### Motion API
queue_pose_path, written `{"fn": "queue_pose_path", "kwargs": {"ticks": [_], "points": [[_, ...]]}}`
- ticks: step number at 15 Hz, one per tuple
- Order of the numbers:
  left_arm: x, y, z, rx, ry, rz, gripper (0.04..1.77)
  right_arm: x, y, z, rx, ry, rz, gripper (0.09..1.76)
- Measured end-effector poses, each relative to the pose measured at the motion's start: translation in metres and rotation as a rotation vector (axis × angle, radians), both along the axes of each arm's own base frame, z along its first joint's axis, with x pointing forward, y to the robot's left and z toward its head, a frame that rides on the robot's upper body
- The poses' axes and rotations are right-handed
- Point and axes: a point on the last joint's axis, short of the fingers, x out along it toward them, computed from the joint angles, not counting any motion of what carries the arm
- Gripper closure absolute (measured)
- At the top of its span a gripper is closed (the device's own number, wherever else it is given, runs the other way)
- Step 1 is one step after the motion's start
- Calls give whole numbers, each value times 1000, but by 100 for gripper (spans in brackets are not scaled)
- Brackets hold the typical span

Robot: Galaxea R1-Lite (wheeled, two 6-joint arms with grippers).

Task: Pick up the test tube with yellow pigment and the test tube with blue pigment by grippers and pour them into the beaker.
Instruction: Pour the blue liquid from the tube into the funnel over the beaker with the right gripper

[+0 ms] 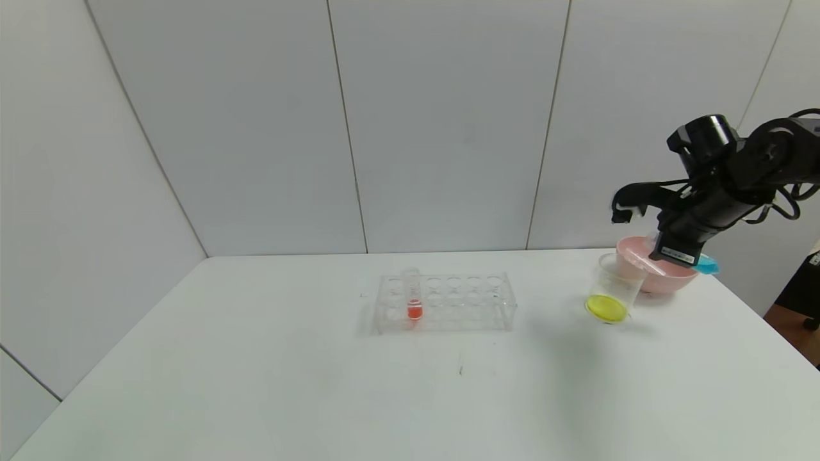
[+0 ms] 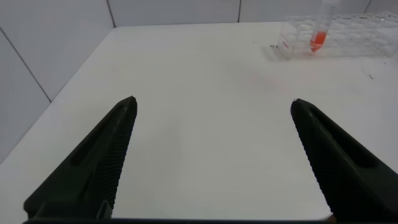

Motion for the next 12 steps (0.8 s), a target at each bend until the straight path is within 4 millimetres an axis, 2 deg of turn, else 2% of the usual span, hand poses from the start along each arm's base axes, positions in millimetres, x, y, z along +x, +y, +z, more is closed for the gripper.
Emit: {"fn": "queue_pose_path", "kwargs": {"ticks": [12], "points": [[0, 0, 0, 0, 0, -1, 5, 3, 10, -11, -87, 41, -2, 134]]}}
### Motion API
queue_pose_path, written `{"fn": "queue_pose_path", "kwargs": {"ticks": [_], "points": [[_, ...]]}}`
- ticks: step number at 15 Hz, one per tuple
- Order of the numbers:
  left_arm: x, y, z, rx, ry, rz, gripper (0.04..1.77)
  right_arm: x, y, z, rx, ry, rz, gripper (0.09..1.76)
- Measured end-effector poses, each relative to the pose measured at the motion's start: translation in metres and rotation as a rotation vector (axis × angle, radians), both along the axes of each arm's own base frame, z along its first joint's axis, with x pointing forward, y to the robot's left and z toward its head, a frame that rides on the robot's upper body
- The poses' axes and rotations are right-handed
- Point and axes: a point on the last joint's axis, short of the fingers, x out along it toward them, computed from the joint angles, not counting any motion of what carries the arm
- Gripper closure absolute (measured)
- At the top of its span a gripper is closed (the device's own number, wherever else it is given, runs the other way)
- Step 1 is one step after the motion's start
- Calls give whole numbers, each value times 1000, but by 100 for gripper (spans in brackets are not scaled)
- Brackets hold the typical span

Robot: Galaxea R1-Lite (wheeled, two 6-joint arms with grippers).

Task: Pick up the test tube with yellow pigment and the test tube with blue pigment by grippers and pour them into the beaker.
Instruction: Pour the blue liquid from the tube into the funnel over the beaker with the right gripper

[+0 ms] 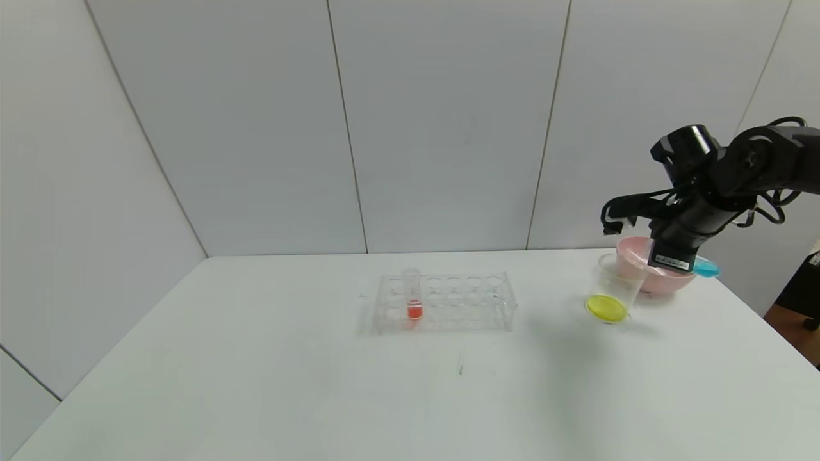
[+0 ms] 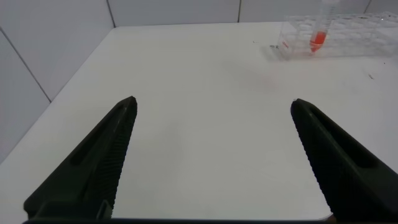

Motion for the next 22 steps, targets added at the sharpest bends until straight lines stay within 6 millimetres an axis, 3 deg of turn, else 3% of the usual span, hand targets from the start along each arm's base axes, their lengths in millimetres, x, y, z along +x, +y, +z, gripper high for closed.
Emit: {"fn": "queue_pose_path", "kwargs": {"ticks": [22], "points": [[0, 0, 0, 0, 0, 1, 5, 10, 20, -16, -189, 12, -17, 134]]}}
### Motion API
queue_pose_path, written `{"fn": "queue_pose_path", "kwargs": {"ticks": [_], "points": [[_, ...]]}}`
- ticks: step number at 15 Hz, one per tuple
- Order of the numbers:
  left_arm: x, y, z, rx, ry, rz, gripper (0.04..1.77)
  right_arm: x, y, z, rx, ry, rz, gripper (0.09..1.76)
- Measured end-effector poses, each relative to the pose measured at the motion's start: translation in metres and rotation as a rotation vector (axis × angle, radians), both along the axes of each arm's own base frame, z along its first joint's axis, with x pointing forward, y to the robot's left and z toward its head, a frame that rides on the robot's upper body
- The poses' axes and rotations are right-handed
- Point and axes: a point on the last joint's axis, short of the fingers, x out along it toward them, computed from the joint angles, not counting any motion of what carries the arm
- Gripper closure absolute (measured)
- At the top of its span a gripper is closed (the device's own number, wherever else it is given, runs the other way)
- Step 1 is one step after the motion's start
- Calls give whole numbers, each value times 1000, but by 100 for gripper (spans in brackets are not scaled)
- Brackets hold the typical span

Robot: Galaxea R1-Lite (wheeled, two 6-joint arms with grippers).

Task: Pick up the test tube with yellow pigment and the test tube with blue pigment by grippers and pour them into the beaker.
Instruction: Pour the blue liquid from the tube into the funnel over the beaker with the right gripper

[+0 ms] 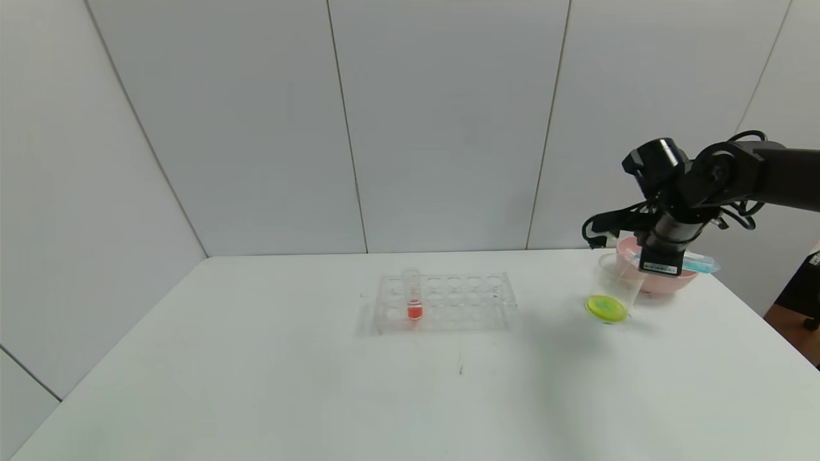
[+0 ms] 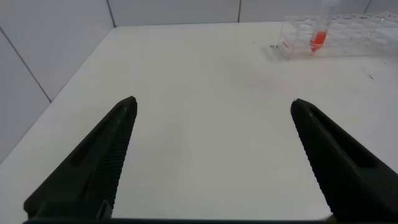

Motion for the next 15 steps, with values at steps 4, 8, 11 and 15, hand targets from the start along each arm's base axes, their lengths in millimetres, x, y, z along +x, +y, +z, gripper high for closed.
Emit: {"fn": "queue_pose_path", "kwargs": {"ticks": [4, 8, 11, 15], "points": [[0, 0, 0, 0, 0, 0, 5, 1, 3, -2, -23, 0, -4, 134], [0, 0, 0, 0, 0, 0, 5, 2, 5, -2, -51, -4, -8, 134], [0, 0, 0, 0, 0, 0, 5, 2, 5, -2, -63, -7, -11, 134], [0, 0, 0, 0, 0, -1, 5, 3, 7, -1, -93, -17, -17, 134]]}}
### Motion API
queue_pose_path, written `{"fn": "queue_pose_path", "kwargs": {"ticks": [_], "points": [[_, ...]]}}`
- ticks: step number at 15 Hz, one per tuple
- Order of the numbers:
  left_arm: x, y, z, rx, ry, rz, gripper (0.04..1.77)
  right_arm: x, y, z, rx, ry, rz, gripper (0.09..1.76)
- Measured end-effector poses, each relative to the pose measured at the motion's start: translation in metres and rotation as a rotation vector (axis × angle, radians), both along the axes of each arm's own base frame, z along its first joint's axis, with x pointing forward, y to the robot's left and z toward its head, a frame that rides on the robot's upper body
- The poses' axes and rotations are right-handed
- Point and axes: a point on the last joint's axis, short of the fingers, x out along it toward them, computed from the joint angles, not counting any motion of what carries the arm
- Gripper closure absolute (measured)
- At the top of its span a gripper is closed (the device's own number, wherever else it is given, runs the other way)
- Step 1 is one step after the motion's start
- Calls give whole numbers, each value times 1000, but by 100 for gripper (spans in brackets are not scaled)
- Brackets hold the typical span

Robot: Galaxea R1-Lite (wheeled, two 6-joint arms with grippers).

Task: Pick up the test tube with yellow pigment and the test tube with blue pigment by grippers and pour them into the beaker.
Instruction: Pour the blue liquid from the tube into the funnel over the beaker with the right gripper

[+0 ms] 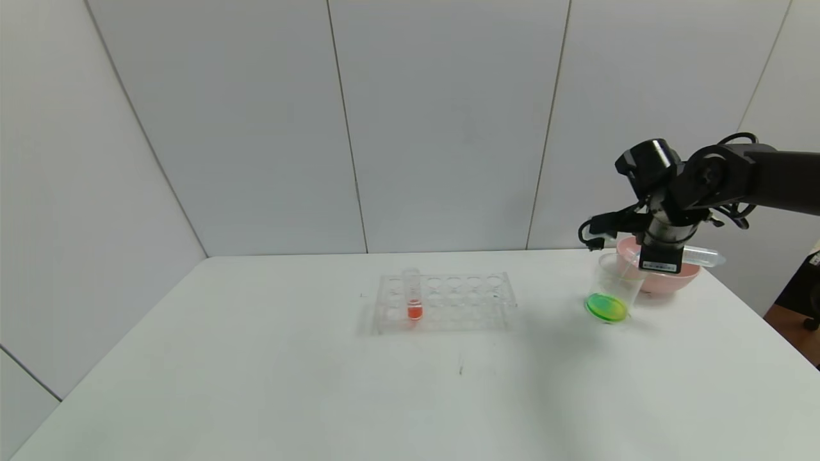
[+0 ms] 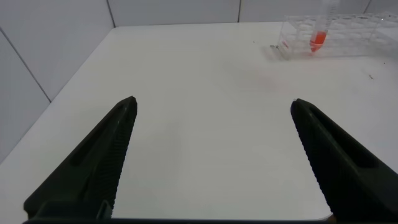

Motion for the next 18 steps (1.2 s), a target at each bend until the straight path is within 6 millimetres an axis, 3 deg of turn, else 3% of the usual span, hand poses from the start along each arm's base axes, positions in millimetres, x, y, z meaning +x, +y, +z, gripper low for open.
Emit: {"fn": "queue_pose_path", "kwargs": {"ticks": [18], "points": [[0, 0, 0, 0, 0, 0, 5, -9, 18, 7, -151, 26, 12, 134]]}}
